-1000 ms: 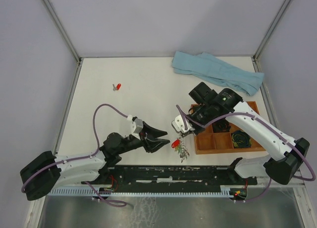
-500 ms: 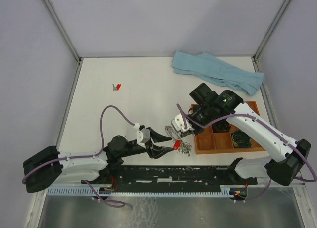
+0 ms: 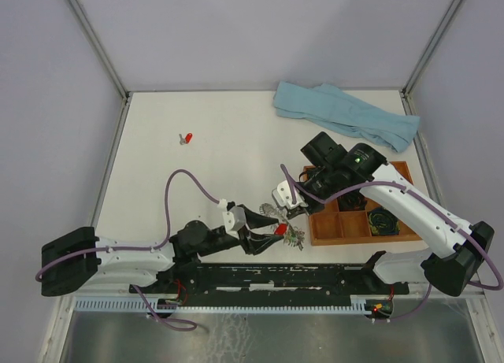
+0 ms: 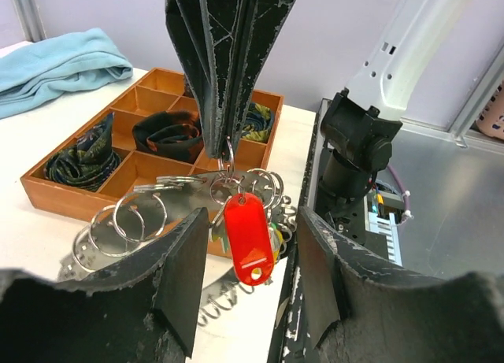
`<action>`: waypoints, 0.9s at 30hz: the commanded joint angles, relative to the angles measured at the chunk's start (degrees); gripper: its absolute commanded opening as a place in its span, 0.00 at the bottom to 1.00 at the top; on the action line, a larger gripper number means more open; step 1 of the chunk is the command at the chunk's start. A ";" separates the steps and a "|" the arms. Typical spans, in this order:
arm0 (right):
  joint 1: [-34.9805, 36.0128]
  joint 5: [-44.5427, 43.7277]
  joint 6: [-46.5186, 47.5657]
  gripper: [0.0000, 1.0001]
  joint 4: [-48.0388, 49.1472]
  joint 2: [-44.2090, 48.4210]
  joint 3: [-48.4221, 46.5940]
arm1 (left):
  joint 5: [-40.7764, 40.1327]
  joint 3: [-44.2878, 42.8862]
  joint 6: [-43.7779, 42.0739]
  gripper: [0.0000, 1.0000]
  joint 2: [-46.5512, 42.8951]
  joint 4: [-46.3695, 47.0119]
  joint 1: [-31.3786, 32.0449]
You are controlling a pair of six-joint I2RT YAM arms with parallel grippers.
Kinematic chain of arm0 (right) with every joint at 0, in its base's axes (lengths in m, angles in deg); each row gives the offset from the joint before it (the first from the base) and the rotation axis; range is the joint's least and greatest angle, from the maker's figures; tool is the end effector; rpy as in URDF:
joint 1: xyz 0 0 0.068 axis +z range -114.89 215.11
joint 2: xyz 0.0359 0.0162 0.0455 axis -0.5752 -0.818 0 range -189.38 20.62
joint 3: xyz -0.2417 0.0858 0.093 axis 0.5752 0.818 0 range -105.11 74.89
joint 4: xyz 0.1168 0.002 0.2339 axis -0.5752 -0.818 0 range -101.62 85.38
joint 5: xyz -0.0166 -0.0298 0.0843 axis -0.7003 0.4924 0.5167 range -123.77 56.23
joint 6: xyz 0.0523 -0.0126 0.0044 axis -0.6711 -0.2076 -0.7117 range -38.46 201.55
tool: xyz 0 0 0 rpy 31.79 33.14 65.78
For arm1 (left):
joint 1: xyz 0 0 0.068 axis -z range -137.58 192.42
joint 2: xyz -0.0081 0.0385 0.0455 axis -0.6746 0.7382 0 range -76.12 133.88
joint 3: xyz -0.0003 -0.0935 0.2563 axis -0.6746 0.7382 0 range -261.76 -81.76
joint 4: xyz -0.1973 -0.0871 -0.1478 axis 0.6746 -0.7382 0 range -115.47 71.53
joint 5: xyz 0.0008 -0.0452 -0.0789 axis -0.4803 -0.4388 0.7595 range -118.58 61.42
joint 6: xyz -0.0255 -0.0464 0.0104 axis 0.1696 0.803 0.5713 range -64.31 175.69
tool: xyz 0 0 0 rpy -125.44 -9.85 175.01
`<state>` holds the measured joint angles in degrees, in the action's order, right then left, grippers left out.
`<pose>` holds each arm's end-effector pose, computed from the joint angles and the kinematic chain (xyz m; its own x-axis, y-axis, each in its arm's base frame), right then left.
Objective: Remove the keys from the keyring
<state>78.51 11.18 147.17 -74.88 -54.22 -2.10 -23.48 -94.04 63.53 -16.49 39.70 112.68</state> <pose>0.1503 0.1766 0.3453 0.3389 -0.5667 -0.7510 -0.8938 -0.4432 -0.0689 0.0660 -0.1933 0.2222 -0.0691 -0.2096 -0.9753 0.9666 0.2278 -0.1175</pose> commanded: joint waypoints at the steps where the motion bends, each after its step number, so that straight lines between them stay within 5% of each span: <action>1: 0.12 2.16 -0.71 0.01 2.50 0.89 -0.17 | -6.51 -2.56 2.38 0.55 -0.33 -1.39 1.71; 22: 0.11 2.07 -0.78 0.01 2.45 0.80 0.16 | -13.13 -4.69 0.33 0.44 0.40 -8.92 3.39; 27: 0.15 2.07 -1.06 0.01 2.62 0.68 0.17 | -14.43 -4.41 -0.78 0.34 -2.47 -12.03 3.39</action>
<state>78.51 11.18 147.10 -74.47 -54.22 -1.36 -35.28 -96.77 64.93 -15.87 28.71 115.76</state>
